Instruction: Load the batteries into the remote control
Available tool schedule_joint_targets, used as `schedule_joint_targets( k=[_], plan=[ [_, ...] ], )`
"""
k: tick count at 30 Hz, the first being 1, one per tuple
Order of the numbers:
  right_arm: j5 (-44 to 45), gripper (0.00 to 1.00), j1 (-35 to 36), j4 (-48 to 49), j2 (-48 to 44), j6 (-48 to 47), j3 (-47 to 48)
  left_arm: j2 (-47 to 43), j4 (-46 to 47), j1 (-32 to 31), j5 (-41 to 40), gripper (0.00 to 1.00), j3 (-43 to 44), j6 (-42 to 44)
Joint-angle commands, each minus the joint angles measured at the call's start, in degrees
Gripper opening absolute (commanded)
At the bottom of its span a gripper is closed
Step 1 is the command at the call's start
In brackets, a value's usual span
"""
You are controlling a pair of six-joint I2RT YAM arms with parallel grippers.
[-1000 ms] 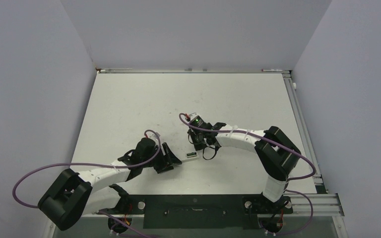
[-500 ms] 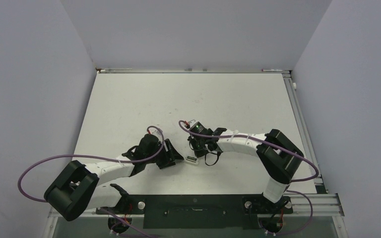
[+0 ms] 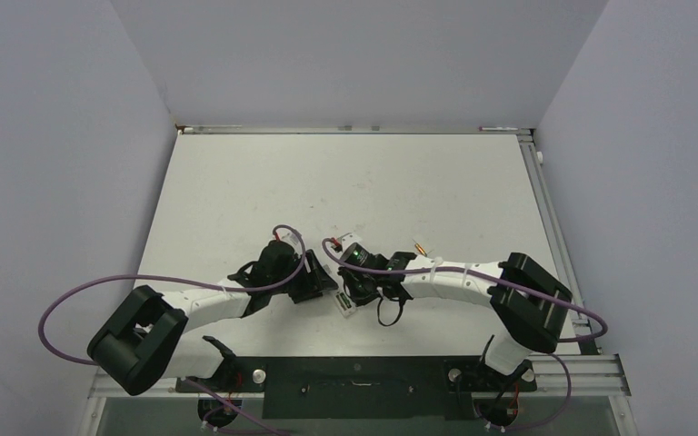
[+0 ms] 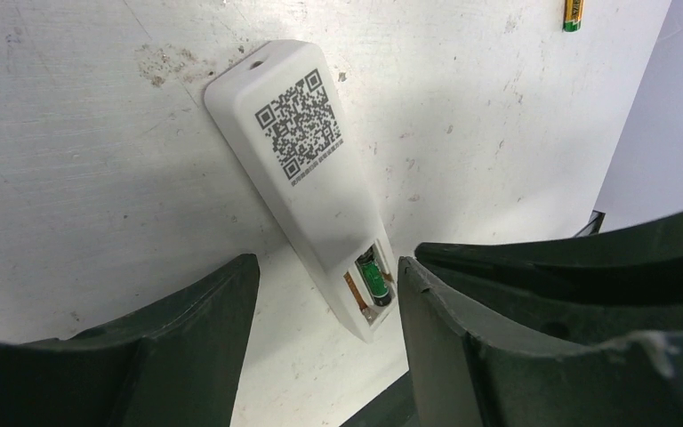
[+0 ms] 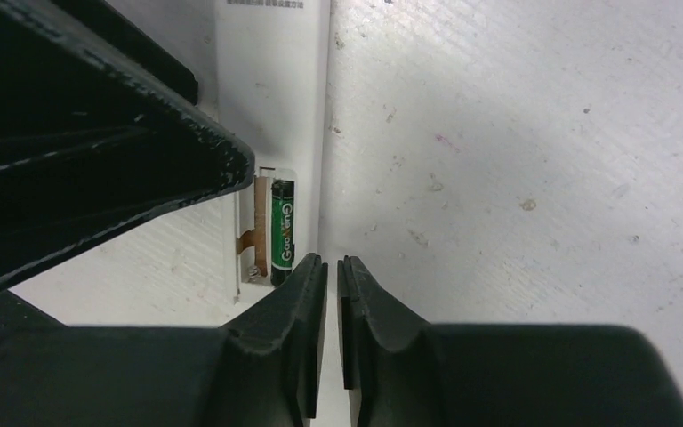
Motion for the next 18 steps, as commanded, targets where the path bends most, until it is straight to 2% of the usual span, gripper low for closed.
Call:
schedule_joint_targets(
  k=[1, 6, 11, 18],
  plan=[
    [6.74, 0.16, 1.83, -1.46, -4.68, 3.21, 1.06, 0.36, -2.29, 0.33, -2.80, 0.56, 0.97, 2.52],
    [8.41, 0.28, 2.67, -2.04, -5.84, 4.23, 2.02, -1.30, -3.64, 1.08, -3.15, 0.56, 0.51, 3.31],
    [7.08, 0.33, 3.12, -0.24, -4.08, 4.60, 2.07, -3.82, -5.50, 1.81, -3.61, 0.56, 0.20, 4.22],
    [5.19, 0.35, 3.71, 1.63, -0.22, 4.47, 3.07, -6.12, -6.96, 3.01, -3.16, 0.56, -0.70, 5.12]
  ],
)
